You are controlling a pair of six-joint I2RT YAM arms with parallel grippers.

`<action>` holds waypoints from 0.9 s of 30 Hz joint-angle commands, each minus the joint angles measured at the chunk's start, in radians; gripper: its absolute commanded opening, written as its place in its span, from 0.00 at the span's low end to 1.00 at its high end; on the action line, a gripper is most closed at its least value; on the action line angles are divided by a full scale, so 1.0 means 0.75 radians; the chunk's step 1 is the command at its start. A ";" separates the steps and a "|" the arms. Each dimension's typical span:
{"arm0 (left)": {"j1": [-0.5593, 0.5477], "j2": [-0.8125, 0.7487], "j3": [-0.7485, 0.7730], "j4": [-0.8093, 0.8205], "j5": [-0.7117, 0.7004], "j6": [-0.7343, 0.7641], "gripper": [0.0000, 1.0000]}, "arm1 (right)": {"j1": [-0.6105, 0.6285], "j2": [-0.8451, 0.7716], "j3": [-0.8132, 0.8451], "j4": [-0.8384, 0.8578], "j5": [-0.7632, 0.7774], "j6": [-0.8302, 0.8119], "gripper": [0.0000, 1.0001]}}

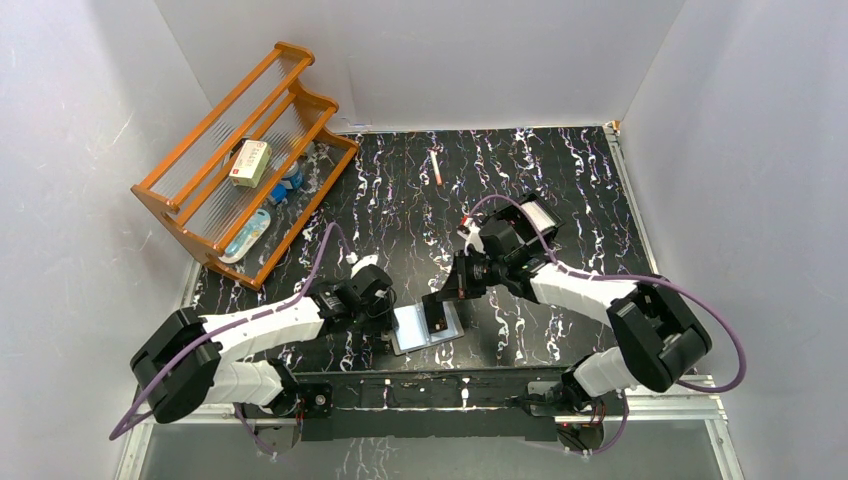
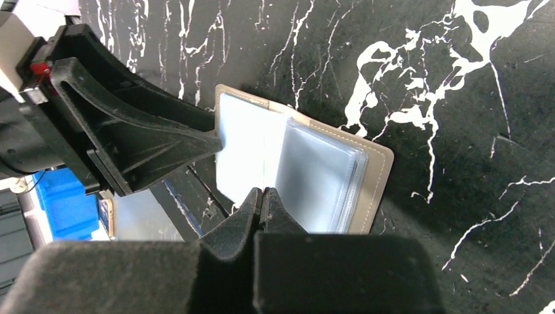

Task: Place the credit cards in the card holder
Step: Insert the credit card into the card holder.

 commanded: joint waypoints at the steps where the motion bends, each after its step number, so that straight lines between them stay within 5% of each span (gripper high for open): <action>1: 0.008 0.002 -0.011 -0.020 -0.038 0.032 0.27 | 0.019 0.046 0.001 0.146 0.003 -0.020 0.00; 8: 0.008 -0.001 -0.040 -0.010 -0.058 0.044 0.14 | 0.033 0.128 -0.003 0.180 0.030 -0.029 0.00; 27: 0.008 0.085 -0.053 0.049 -0.053 0.078 0.09 | 0.058 0.235 -0.066 0.267 -0.014 -0.023 0.00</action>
